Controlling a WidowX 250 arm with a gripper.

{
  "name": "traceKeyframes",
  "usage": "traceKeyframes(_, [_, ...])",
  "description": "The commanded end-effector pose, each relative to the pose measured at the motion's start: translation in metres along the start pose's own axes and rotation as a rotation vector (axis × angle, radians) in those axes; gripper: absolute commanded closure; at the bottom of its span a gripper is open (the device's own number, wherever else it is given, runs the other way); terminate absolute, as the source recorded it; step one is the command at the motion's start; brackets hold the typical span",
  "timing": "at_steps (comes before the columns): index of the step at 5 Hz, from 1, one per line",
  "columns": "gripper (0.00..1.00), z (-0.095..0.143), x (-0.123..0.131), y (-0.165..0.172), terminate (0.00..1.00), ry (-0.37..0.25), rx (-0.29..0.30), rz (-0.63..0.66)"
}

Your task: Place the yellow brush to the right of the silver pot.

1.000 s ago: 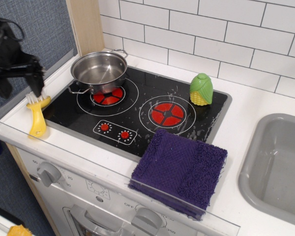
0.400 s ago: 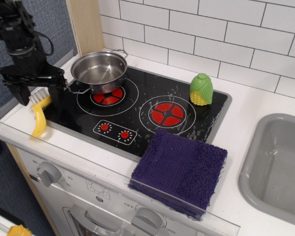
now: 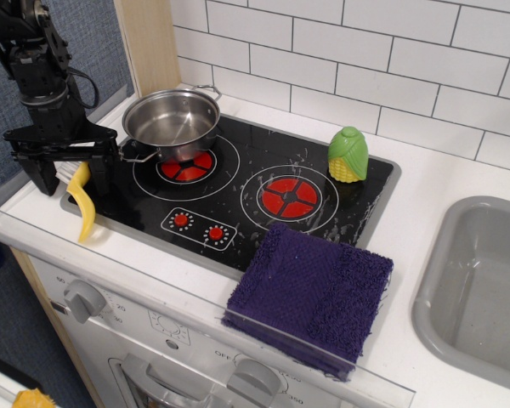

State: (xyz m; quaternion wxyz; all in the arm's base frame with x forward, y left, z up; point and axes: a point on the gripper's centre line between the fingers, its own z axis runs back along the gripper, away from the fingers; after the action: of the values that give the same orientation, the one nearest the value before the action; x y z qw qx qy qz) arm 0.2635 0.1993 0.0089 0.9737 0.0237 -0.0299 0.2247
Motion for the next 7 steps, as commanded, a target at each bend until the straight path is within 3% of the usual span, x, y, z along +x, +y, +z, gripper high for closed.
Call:
traceKeyframes(1, [1.00, 0.030, -0.016, -0.002, 0.00, -0.057, -0.012, -0.027])
traceKeyframes(2, [1.00, 0.079, -0.030, -0.007, 0.00, -0.148, -0.012, -0.075])
traceKeyframes(3, [1.00, 0.110, -0.030, -0.045, 0.00, -0.203, -0.071, -0.242])
traceKeyframes(5, [1.00, 0.093, 0.017, -0.145, 0.00, -0.200, -0.109, -0.543])
traceKeyframes(7, [1.00, 0.041, 0.057, -0.173, 0.00, -0.119, -0.111, -0.777])
